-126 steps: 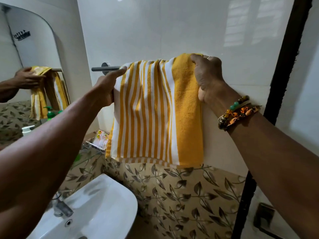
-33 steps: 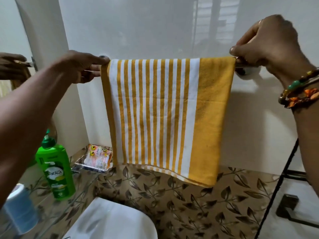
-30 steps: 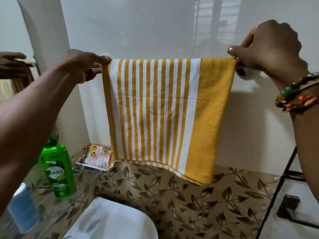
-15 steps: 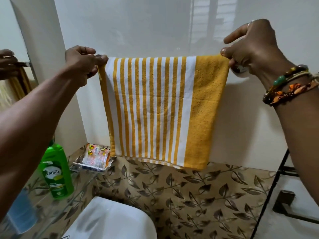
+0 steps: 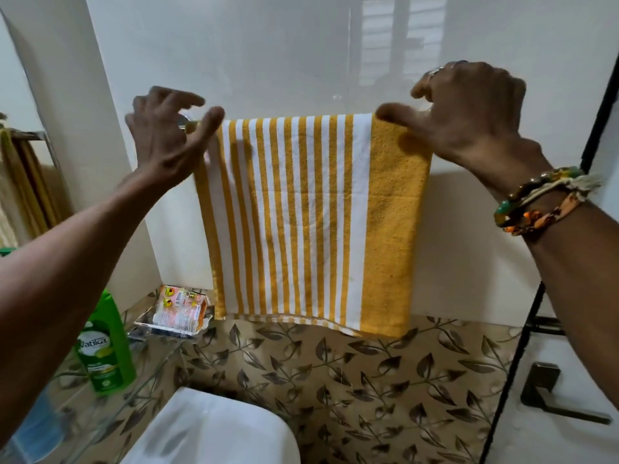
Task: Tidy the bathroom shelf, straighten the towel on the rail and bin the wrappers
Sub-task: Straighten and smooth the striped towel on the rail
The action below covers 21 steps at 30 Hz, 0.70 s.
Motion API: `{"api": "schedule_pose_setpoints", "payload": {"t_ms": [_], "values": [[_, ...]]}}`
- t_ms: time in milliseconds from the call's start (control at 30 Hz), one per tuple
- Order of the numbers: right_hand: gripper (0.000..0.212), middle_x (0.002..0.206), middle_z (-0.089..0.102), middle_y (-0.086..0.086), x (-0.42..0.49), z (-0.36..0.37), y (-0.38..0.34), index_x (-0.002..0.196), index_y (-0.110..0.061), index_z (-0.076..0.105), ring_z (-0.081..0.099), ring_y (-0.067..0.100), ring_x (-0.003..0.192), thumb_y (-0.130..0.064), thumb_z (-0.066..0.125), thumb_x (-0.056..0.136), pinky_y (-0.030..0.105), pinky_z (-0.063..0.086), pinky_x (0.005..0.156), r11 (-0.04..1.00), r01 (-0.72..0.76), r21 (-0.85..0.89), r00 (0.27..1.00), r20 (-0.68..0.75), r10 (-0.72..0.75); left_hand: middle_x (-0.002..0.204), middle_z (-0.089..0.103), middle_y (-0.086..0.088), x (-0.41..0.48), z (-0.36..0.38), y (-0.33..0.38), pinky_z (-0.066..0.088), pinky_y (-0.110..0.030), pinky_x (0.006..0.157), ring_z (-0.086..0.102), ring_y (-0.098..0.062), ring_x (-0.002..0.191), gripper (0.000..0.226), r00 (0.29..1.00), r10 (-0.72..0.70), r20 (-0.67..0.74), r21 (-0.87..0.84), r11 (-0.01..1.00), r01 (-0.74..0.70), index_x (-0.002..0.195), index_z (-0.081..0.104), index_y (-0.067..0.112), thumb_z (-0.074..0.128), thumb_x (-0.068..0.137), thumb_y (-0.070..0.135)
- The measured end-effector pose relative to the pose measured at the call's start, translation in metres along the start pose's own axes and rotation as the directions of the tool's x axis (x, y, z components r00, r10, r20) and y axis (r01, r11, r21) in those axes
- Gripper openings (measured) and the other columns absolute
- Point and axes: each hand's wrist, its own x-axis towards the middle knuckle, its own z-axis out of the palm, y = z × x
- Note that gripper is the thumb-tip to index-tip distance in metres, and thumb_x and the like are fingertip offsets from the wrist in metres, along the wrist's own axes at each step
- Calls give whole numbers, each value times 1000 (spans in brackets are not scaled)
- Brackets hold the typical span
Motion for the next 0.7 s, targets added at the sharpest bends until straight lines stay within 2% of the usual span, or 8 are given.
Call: {"api": "schedule_pose_setpoints", "payload": {"t_ms": [67, 100, 167, 233, 300, 367, 467, 700], "values": [[93, 127, 63, 15, 0, 2, -10, 128, -16, 62, 52, 38, 117, -88, 41, 73, 44, 37, 86, 990, 119, -76, 990, 84, -113, 136, 56, -9, -2, 1, 12, 26, -45, 106, 41, -30, 134, 70, 957, 237, 165, 83, 964, -253, 133, 57, 23, 44, 87, 73], [95, 133, 59, 14, 1, 5, -14, 133, -17, 57, 48, 37, 123, -88, 39, 74, 47, 34, 94, 979, 181, -91, 976, 136, -168, 139, 56, -10, -1, 4, 18, 23, -47, 110, 40, -31, 136, 77, 922, 295, 252, 113, 937, -331, 138, 53, 22, 39, 86, 76], [89, 140, 54, 12, 2, 12, -24, 140, -16, 48, 41, 32, 133, -82, 39, 80, 52, 23, 107, 953, 290, -91, 941, 210, -266, 139, 56, -15, 1, 14, 28, 20, -50, 114, 42, -35, 135, 82, 873, 323, 366, 161, 901, -402, 142, 47, 20, 37, 86, 79], [79, 140, 53, 12, 5, 20, -32, 142, -14, 45, 42, 30, 135, -71, 41, 88, 53, 14, 113, 931, 358, -73, 906, 270, -327, 133, 55, -18, 1, 21, 32, 25, -51, 112, 46, -39, 127, 84, 865, 303, 401, 165, 904, -393, 141, 46, 17, 35, 85, 79], [65, 131, 58, 14, 6, 28, -34, 134, -13, 50, 50, 33, 124, -63, 41, 94, 52, 19, 110, 917, 383, -109, 898, 276, -343, 126, 55, -20, 0, 22, 30, 33, -53, 105, 49, -40, 118, 90, 863, 306, 401, 163, 904, -396, 138, 47, 13, 30, 83, 82], [53, 119, 61, 16, 6, 34, -24, 121, -10, 54, 55, 35, 109, -55, 40, 98, 50, 30, 99, 913, 371, -171, 917, 226, -330, 124, 55, -22, 2, 21, 23, 33, -53, 102, 49, -42, 114, 86, 867, 305, 394, 207, 890, -407, 135, 47, 9, 34, 84, 77], [48, 106, 63, 20, 2, 42, -6, 112, -5, 54, 58, 37, 95, -49, 38, 100, 48, 35, 85, 886, 381, -264, 924, 113, -364, 121, 53, -26, 5, 21, 17, 31, -54, 101, 47, -45, 113, 85, 893, 250, 375, 268, 892, -363, 130, 48, 2, 35, 82, 72], [51, 105, 62, 23, -3, 49, 0, 114, -2, 53, 57, 40, 91, -48, 38, 100, 48, 36, 83, 887, 361, -289, 929, 33, -368, 120, 51, -26, 6, 27, 9, 30, -57, 103, 46, -46, 113, 89, 905, 219, 366, 296, 894, -336, 130, 46, 3, 35, 83, 78]]}}
